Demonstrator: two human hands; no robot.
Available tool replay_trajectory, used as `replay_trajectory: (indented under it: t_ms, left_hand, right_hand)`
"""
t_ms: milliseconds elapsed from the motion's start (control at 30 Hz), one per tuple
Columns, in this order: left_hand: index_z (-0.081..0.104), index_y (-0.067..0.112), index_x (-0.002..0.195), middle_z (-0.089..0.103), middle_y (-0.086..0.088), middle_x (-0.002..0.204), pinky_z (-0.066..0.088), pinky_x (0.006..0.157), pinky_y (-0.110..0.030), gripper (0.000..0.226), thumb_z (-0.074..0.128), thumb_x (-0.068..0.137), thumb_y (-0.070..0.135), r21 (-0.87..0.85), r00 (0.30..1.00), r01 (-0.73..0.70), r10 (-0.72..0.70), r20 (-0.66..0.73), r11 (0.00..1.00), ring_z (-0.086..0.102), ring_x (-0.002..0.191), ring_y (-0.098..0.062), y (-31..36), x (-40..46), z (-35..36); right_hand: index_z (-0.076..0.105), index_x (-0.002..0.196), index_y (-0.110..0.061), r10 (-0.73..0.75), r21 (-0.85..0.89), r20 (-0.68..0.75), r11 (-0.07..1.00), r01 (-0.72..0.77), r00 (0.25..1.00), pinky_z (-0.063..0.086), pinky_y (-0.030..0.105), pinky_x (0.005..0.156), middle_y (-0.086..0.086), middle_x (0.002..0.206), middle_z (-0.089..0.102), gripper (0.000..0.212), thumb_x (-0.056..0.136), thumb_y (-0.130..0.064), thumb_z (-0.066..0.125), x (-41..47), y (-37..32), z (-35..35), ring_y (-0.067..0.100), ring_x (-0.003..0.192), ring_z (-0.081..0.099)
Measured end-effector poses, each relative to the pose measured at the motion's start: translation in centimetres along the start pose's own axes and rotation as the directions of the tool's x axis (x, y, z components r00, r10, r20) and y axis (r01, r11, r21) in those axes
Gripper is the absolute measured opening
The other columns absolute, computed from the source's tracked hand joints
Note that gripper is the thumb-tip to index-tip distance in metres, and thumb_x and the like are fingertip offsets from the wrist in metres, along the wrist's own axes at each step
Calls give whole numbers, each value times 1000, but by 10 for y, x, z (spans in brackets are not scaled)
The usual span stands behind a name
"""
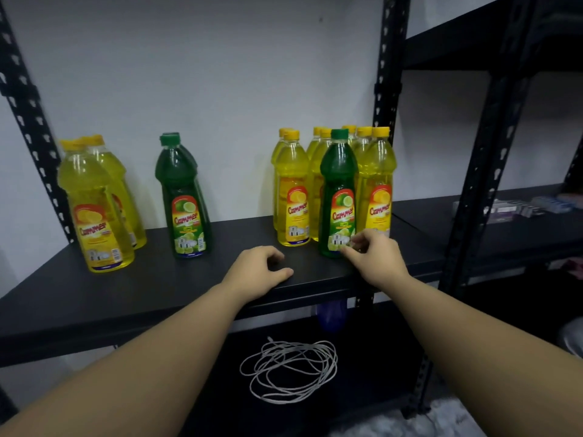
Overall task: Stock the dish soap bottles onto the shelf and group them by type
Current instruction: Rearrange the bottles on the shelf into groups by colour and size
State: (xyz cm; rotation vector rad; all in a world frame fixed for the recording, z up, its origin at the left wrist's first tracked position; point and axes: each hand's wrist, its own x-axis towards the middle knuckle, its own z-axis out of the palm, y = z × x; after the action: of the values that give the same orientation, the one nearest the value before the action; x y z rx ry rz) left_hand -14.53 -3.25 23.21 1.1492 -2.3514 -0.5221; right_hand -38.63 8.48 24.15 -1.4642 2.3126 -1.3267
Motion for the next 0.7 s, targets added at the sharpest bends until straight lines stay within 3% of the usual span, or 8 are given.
replay_trajectory:
  t_ms: [167, 333, 500, 700]
  left_hand:
    - [54, 21, 144, 63, 3, 133, 47, 94, -24, 79, 88, 77, 45, -169, 1000, -10, 11, 7, 986, 60, 116, -10, 41, 28, 37]
    - [34, 18, 155, 52, -2, 150, 50, 107, -42, 103, 87, 74, 55, -264, 998, 16, -33, -60, 964, 55, 133, -19, 76, 60, 65]
    - [43, 18, 147, 58, -3, 144, 52, 102, -44, 94, 87, 74, 57, -303, 986, 48, -94, -139, 952, 56, 131, -23, 83, 78, 78]
    - [46, 22, 142, 59, 1, 141, 52, 97, -38, 83, 85, 77, 55, -303, 990, 47, -85, -116, 952, 58, 128, -21, 71, 69, 66]
  right_hand:
    - [59, 109, -19, 65, 10, -141, 998, -65, 988, 46, 33, 77, 3, 112, 61, 34, 89, -39, 79, 20, 22, -18, 20, 100, 60]
    - [46, 124, -18, 121, 68, -184, 992, -110, 975, 50, 35, 81, 5, 126, 51, 63, 81, -37, 87, 45, 35, -20, 21, 108, 57]
    - [40, 146, -18, 114, 176, -108, 980, -94, 988, 51, 35, 90, 5, 134, 61, 91, 74, -37, 93, 63, 43, -16, 22, 117, 61]
    - [46, 145, -15, 87, 142, -77, 987, -75, 993, 47, 31, 85, 4, 131, 63, 90, 73, -42, 92, 59, 38, -15, 13, 103, 54]
